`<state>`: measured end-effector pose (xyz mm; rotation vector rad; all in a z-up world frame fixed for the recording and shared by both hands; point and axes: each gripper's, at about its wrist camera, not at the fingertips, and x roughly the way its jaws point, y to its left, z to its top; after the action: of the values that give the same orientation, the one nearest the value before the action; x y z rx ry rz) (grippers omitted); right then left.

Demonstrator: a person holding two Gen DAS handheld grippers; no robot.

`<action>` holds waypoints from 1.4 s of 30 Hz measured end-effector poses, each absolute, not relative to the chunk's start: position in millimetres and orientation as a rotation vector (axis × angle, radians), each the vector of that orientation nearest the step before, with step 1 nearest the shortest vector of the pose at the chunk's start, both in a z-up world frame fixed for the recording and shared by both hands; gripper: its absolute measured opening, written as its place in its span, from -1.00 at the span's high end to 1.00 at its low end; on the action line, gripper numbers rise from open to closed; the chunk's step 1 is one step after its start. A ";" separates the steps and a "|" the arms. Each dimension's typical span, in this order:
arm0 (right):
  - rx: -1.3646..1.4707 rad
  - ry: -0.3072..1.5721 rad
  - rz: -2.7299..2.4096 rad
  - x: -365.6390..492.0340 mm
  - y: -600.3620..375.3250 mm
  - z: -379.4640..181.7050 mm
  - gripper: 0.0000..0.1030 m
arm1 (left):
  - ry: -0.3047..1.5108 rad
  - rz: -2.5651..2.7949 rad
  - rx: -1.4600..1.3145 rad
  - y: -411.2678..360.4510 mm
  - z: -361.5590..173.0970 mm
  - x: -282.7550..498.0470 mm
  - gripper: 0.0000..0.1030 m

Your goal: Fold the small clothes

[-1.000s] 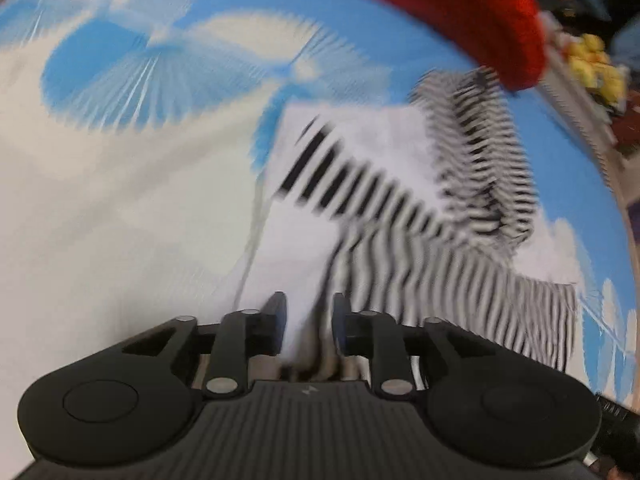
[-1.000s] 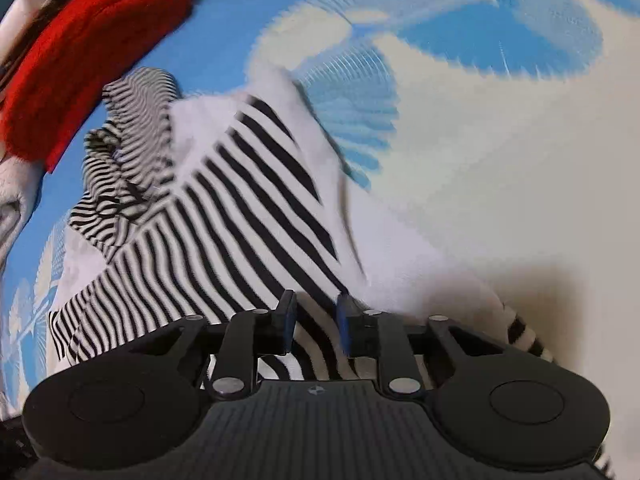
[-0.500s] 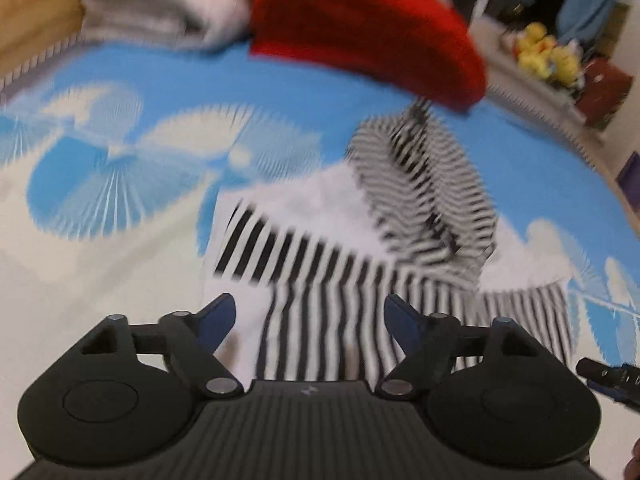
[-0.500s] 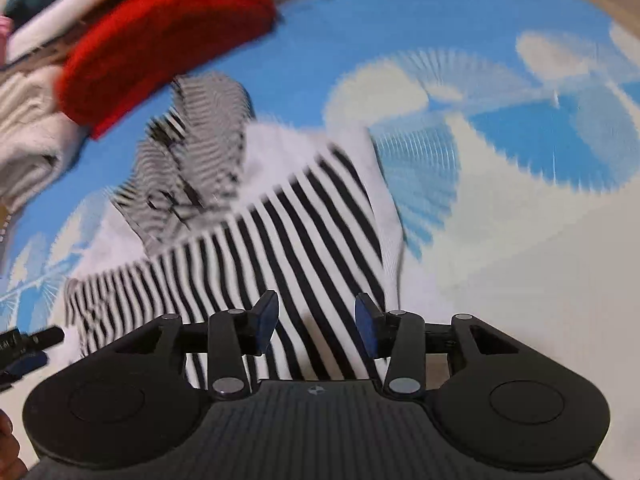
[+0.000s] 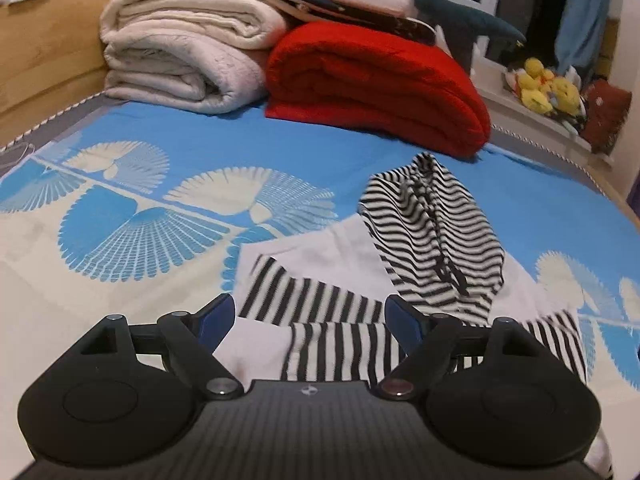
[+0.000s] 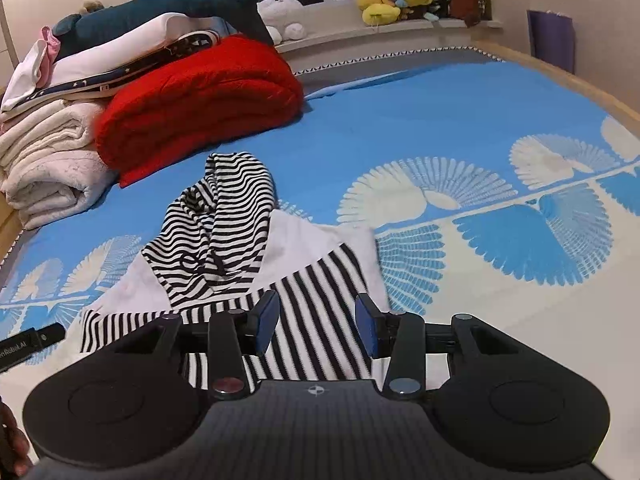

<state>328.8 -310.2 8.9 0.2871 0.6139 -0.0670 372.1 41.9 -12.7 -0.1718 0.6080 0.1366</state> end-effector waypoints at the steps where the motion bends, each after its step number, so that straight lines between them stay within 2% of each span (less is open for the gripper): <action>1: 0.279 0.612 -0.067 328.5 -310.9 10.2 0.15 | 0.602 0.143 -0.178 45.3 -11.1 371.2 -0.67; 7: 0.229 0.639 -0.120 329.6 -314.1 11.8 0.15 | 0.516 0.195 -0.056 43.3 1.1 365.7 -0.58; 13: 0.280 0.660 -0.149 335.7 -331.9 10.4 0.15 | 0.487 0.097 0.023 41.6 22.4 368.6 -0.29; 17: 0.291 0.690 -0.131 341.3 -339.6 6.4 0.15 | 0.558 0.023 0.142 28.5 30.6 420.3 0.22; 20: 0.269 0.704 -0.114 346.5 -343.5 2.9 0.30 | 0.598 -0.040 0.148 23.4 32.4 472.9 0.54; 24: 0.242 0.723 -0.119 354.8 -348.4 -1.0 0.47 | 0.661 -0.110 0.241 6.1 20.8 554.1 0.54; 27: 0.228 0.733 -0.127 358.9 -349.2 -2.6 0.47 | 0.684 -0.145 0.271 -5.7 2.9 612.2 0.54; 31: 0.188 0.750 -0.132 359.4 -346.0 -10.0 0.47 | 0.708 -0.153 0.168 -8.9 -18.9 686.3 0.54; 34: 0.176 0.785 -0.157 360.1 -346.5 -20.5 0.46 | 0.720 -0.145 0.131 -16.6 -30.9 729.8 0.47; 35: 0.181 0.790 -0.162 360.0 -348.0 -22.8 0.47 | 0.726 -0.132 0.116 -18.7 -35.2 742.2 0.39; 38: 0.159 0.804 -0.167 358.6 -349.5 -27.8 0.47 | 0.753 -0.093 0.091 -25.1 -47.8 771.7 -0.12; 42: 0.165 0.821 -0.181 357.7 -354.4 -32.0 0.47 | 0.804 -0.107 0.131 -37.6 -66.5 791.5 -0.12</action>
<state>357.7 -354.4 -32.0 0.1654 0.8213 -0.1808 791.5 -37.6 -66.5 0.1310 0.8038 -0.1067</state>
